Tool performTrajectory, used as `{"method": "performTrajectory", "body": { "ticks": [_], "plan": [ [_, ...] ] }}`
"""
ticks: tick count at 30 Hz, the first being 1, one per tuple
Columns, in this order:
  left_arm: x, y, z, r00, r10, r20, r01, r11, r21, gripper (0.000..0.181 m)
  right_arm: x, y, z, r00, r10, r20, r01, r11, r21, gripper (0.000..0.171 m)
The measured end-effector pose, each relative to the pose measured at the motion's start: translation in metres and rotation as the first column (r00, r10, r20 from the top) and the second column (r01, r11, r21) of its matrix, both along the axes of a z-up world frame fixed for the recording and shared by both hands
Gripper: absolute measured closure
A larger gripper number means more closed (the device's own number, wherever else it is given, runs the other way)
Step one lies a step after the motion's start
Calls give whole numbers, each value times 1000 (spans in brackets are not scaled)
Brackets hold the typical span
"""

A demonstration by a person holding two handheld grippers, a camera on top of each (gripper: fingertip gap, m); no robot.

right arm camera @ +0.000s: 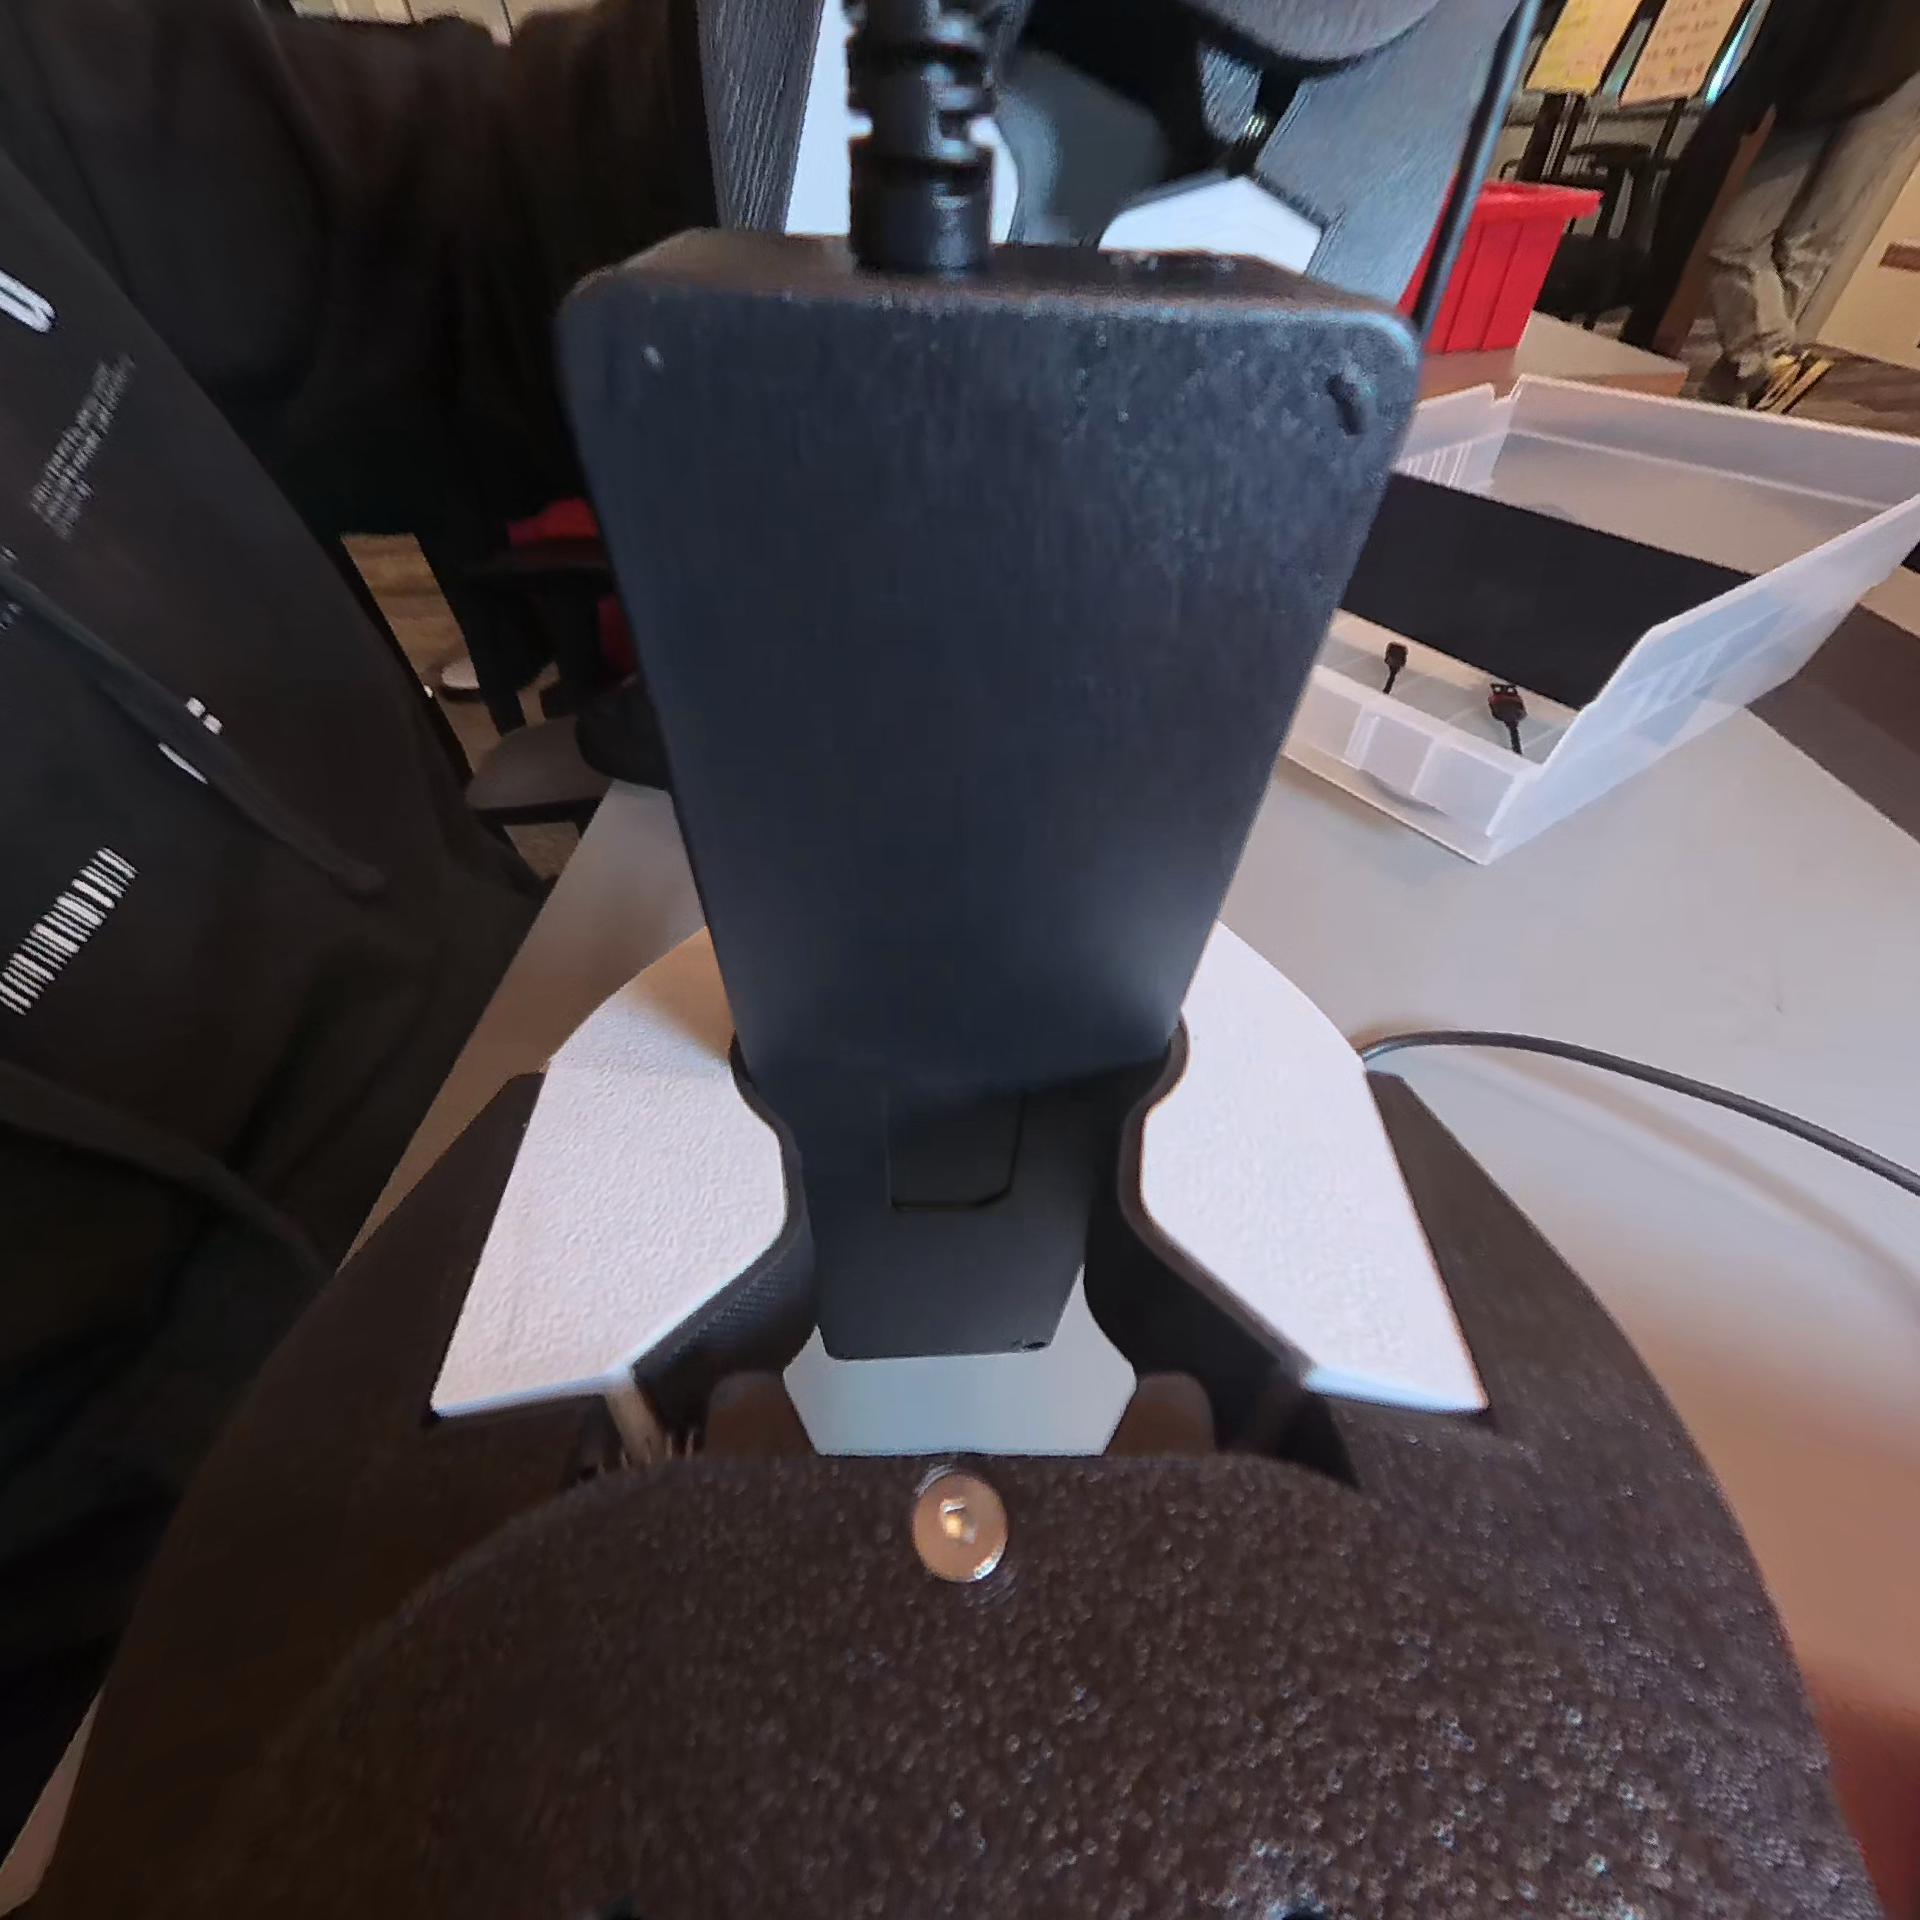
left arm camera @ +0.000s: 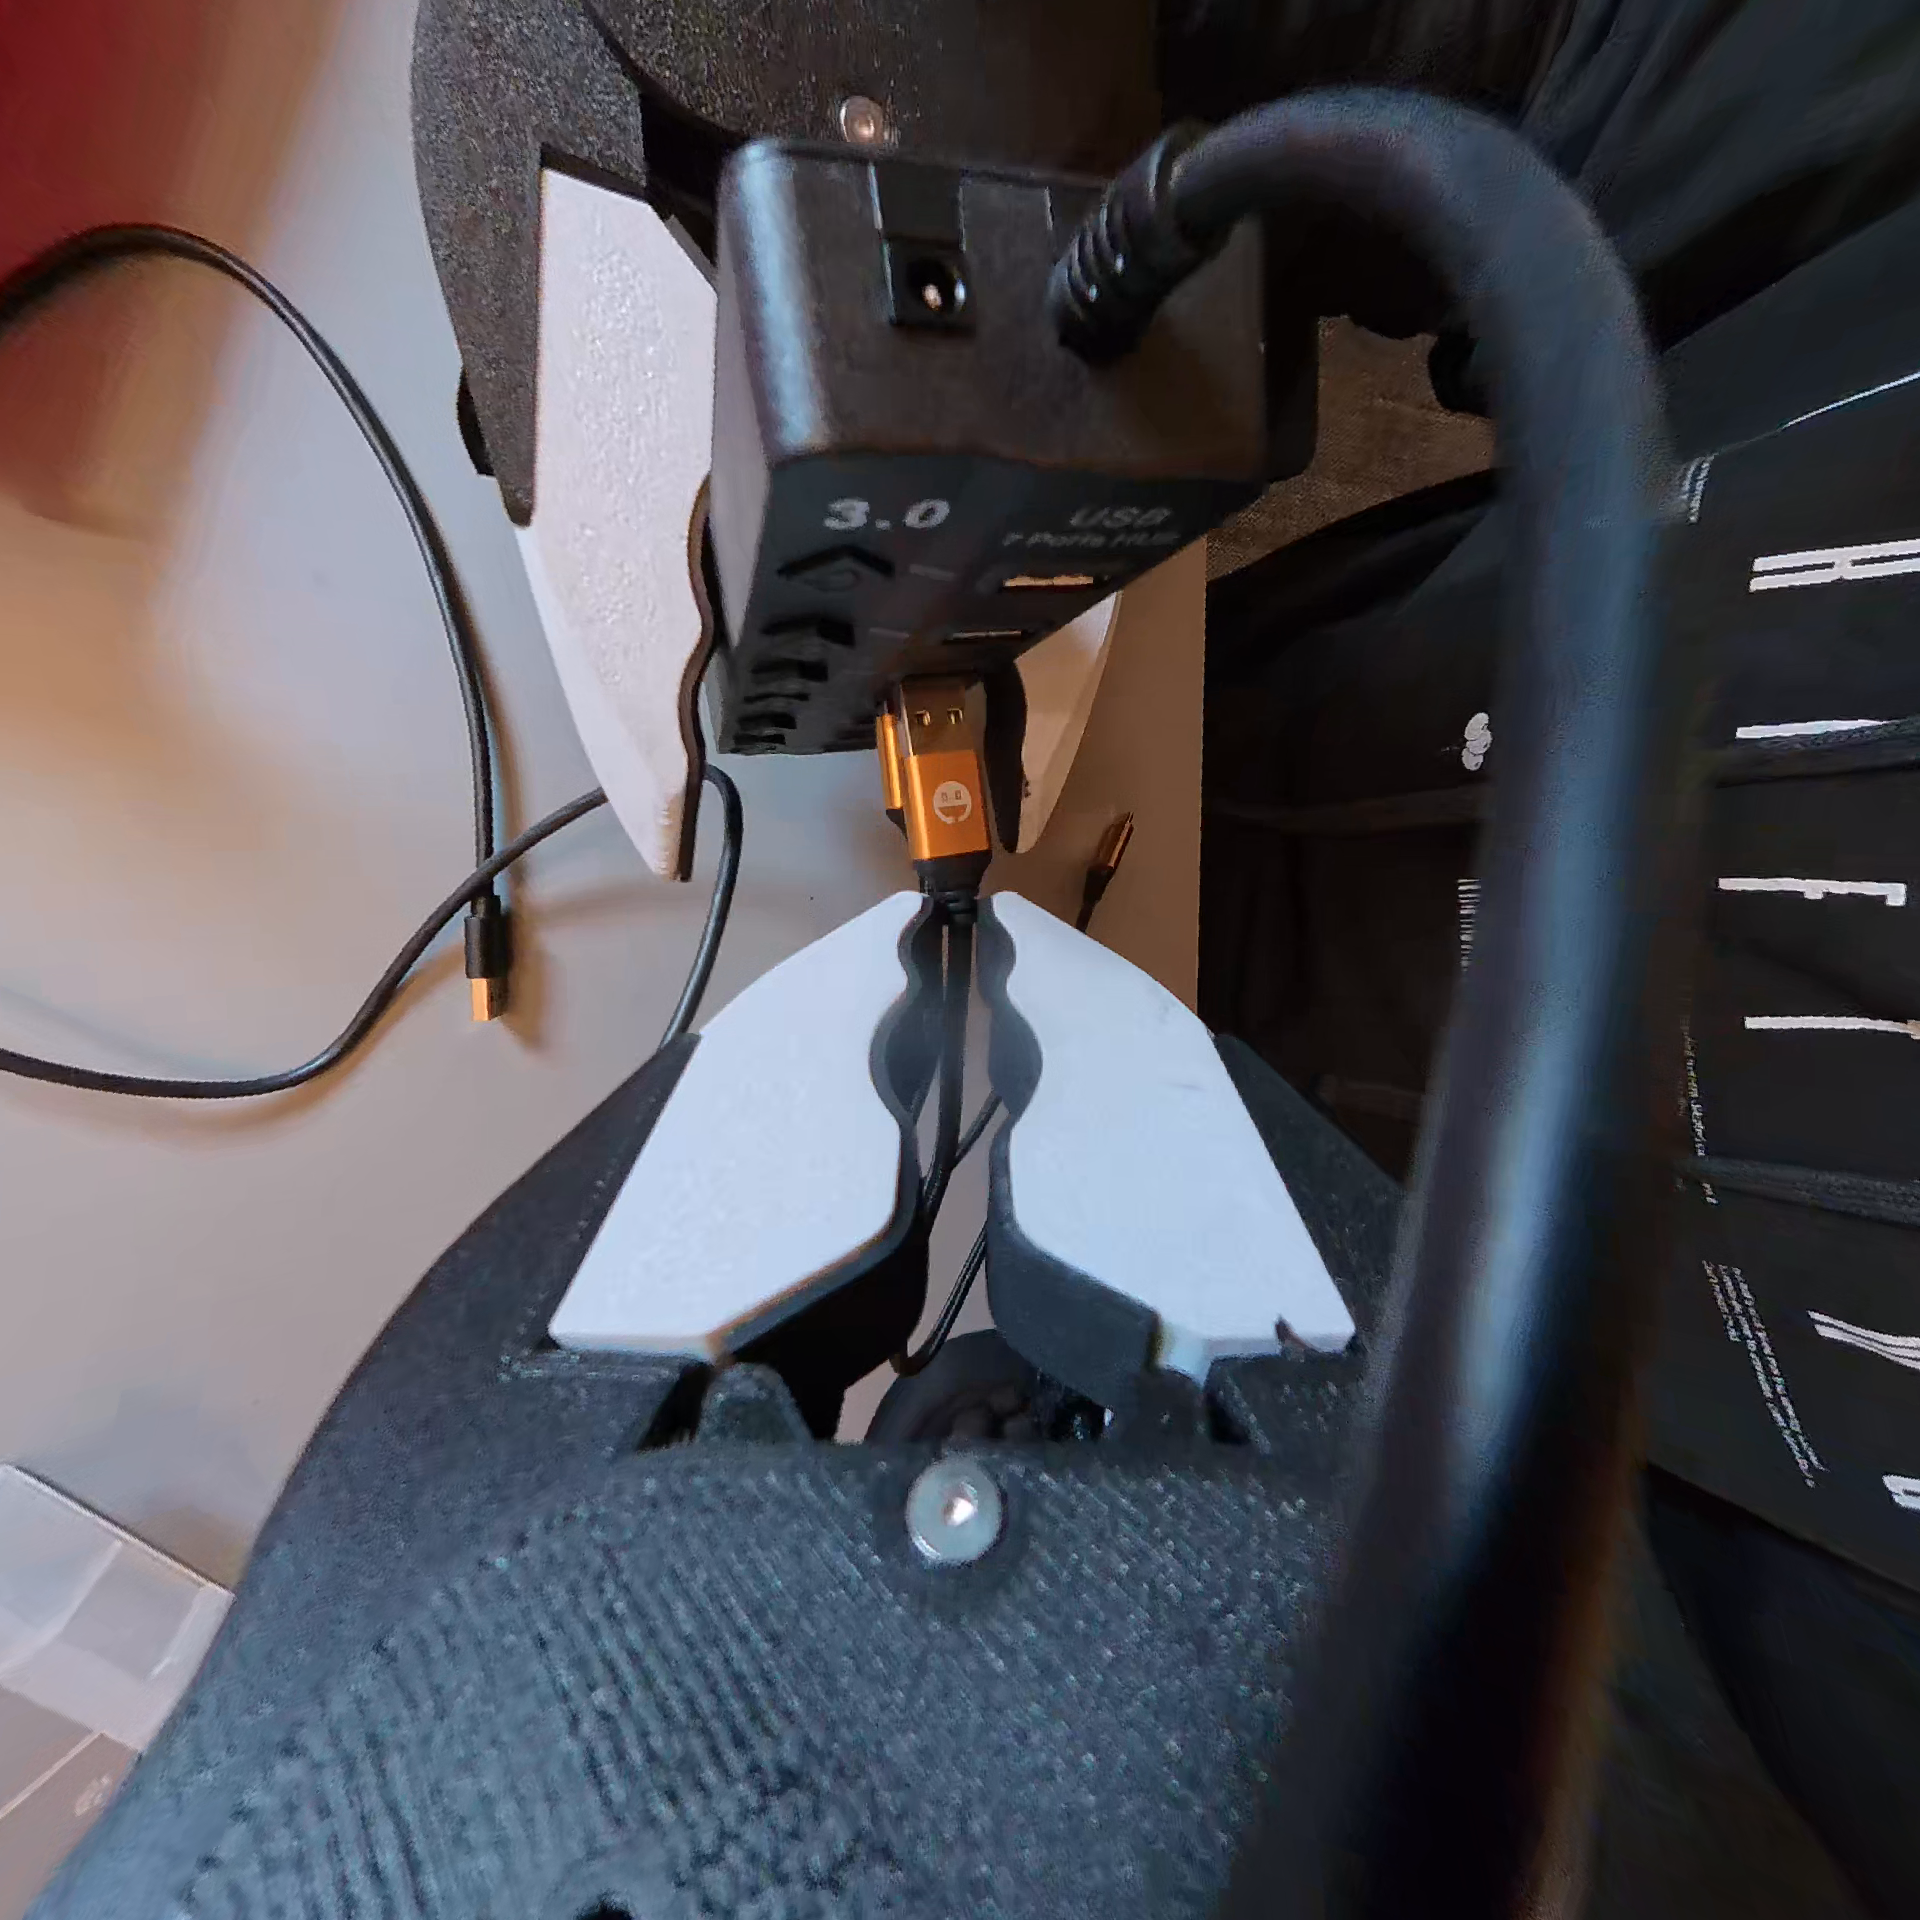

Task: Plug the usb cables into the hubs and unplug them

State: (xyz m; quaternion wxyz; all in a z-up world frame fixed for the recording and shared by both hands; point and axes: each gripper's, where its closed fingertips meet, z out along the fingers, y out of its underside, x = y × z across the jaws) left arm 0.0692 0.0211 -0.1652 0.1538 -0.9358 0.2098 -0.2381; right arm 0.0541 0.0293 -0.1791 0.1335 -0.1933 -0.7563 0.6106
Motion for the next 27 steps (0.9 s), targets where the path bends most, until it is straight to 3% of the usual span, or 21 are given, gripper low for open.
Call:
{"method": "performTrajectory", "body": {
  "ticks": [11,27],
  "plan": [
    [5,-6,0,1000,-2,23,3,1000,-21,174,3,-8,-4,1000,9,-20,-8,999,51,107],
    [18,-7,-6,963,17,269,-23,1000,21,176,12,-16,-15,998,46,39,-52,986,159,107]
  ]
}}
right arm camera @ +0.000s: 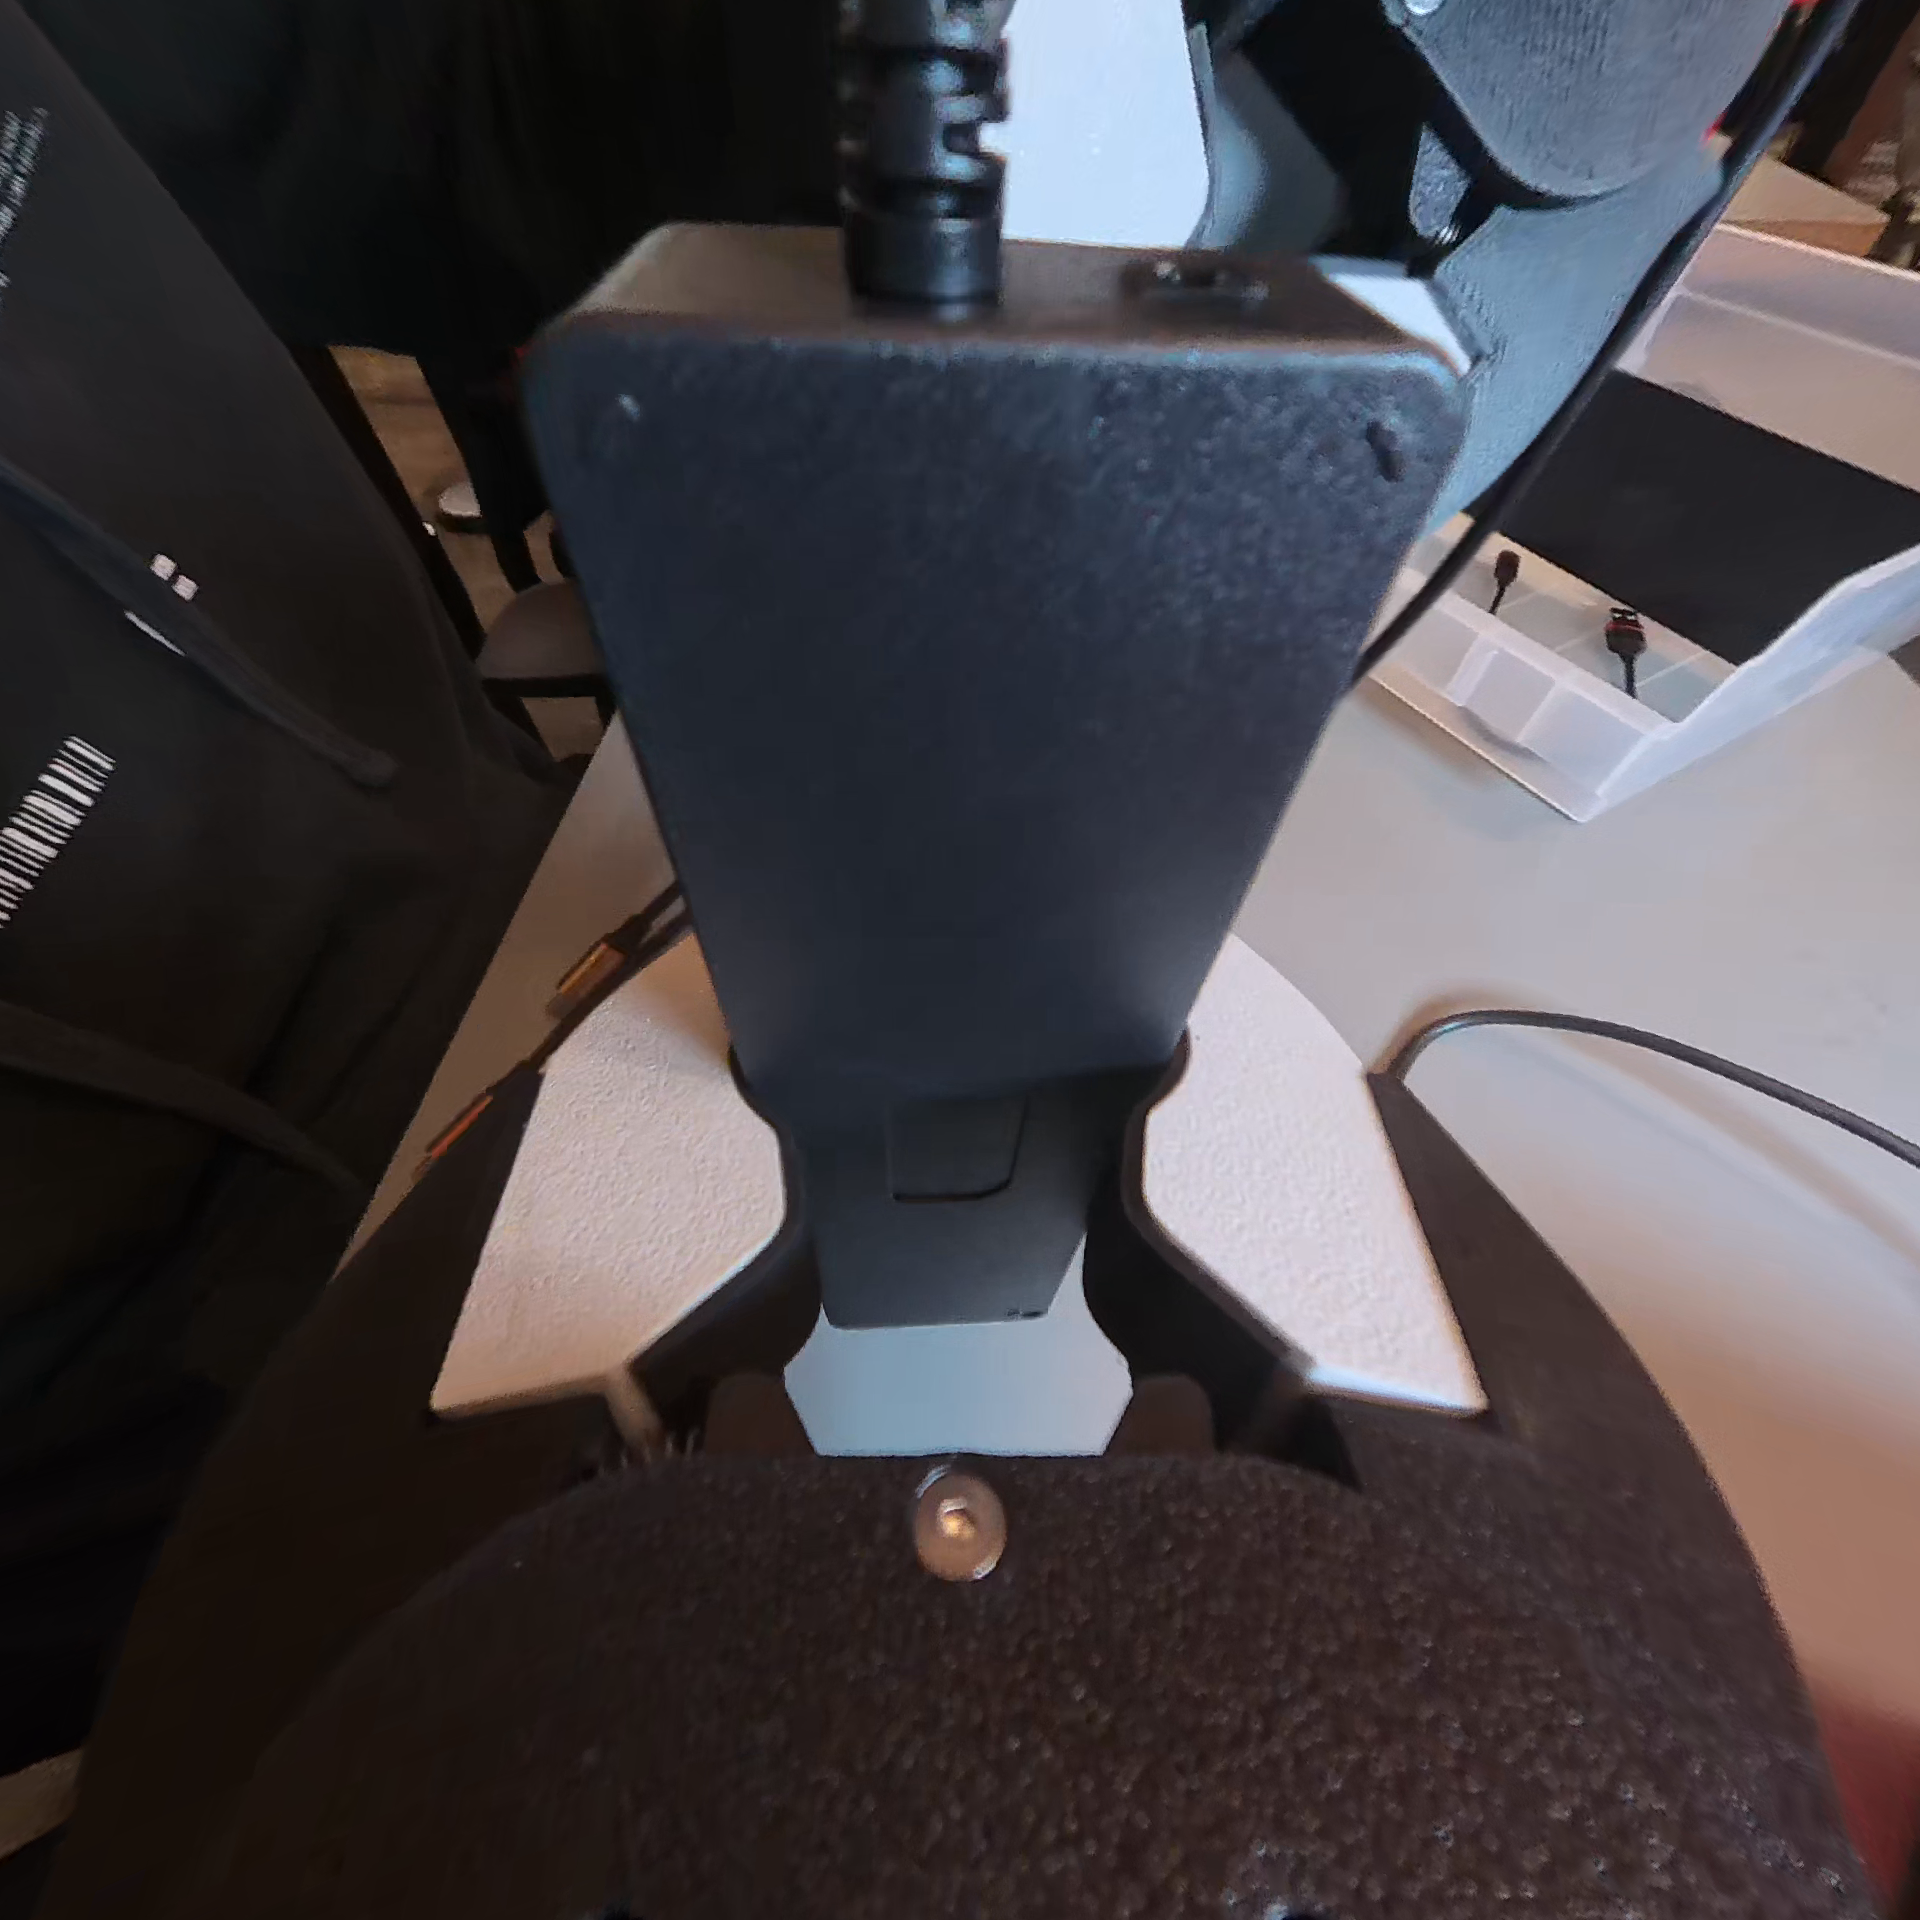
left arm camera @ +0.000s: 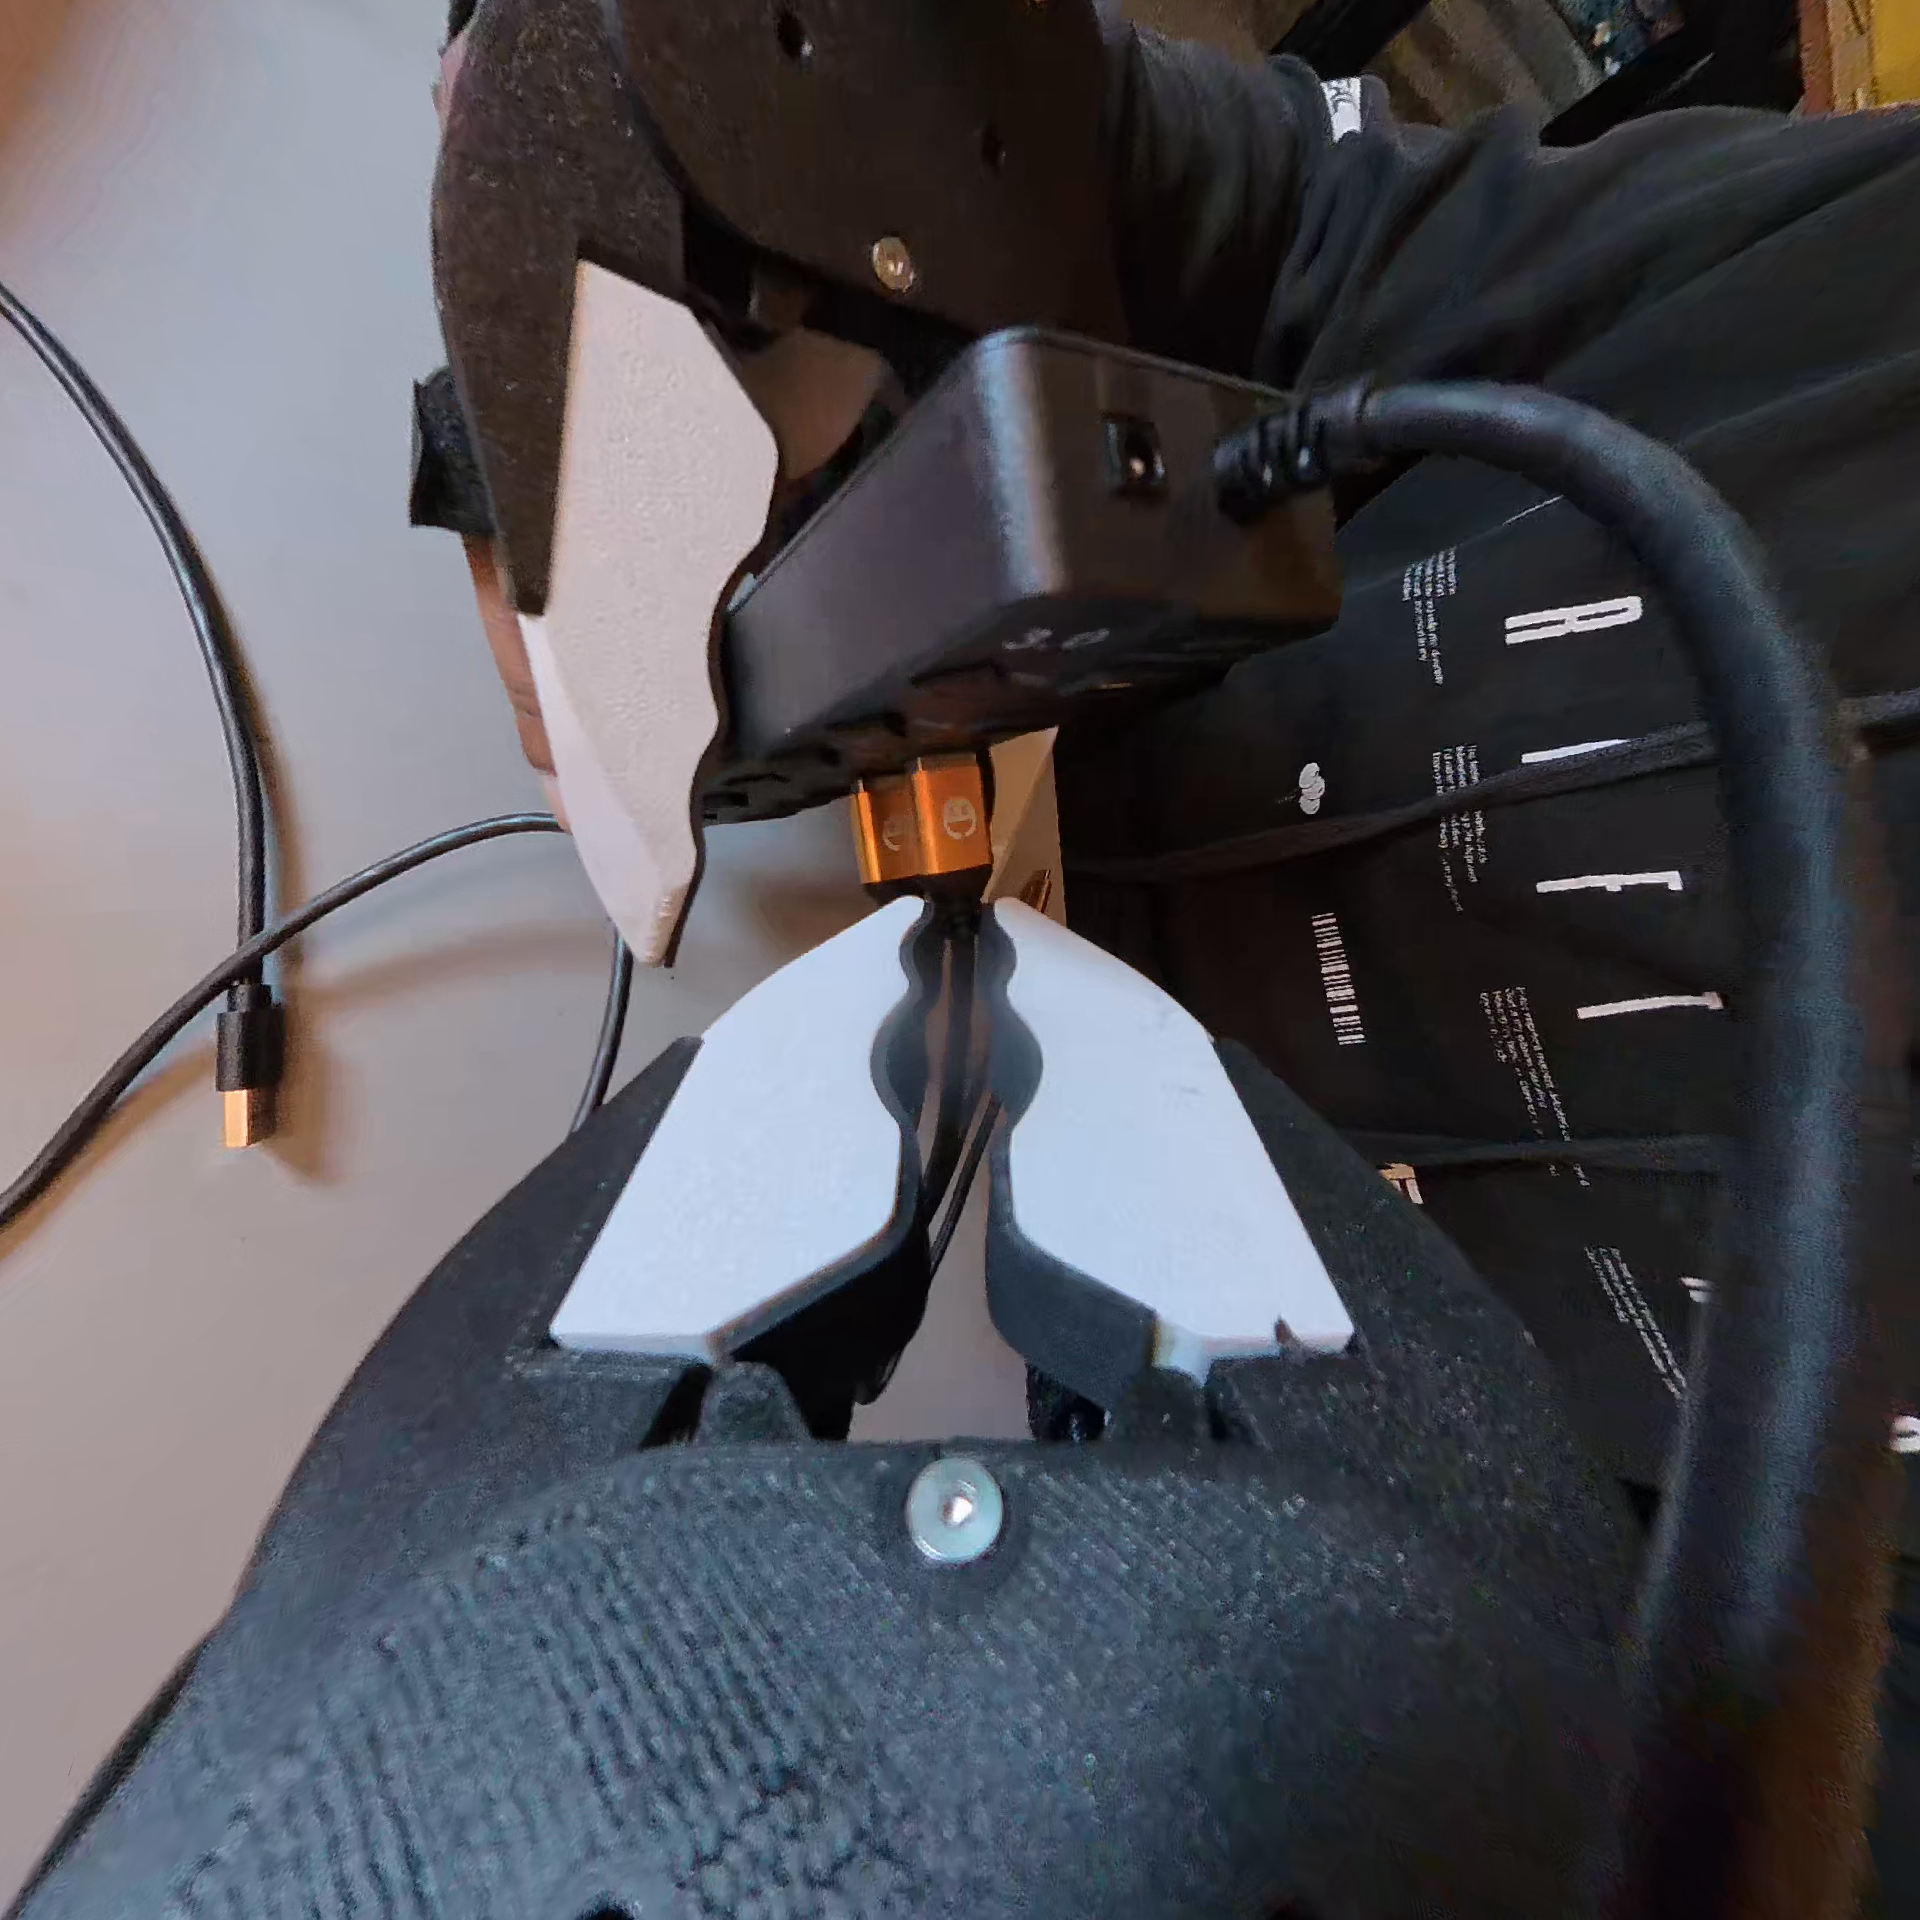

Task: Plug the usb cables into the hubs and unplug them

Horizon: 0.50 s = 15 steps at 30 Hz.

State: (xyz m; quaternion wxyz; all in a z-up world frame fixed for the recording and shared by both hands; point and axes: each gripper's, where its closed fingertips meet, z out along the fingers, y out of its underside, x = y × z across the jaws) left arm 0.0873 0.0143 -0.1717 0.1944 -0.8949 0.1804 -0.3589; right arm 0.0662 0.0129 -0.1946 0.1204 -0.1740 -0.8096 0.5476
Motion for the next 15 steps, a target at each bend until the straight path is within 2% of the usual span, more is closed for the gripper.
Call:
{"method": "performTrajectory", "body": {
  "ticks": [5,9,12,15],
  "plan": [
    [0,-1,-5,1000,14,18,-15,999,36,176,0,-2,-5,1000,3,22,-3,1000,1,107],
    [-12,5,1,992,113,64,-124,973,195,174,-8,3,1,998,-49,25,51,997,-64,107],
    [-22,8,16,969,209,133,-244,903,354,166,-12,7,5,997,-75,5,75,994,-83,107],
    [-36,5,27,942,296,160,-336,794,506,156,-18,12,9,993,-115,-11,113,986,-118,107]
  ]
}}
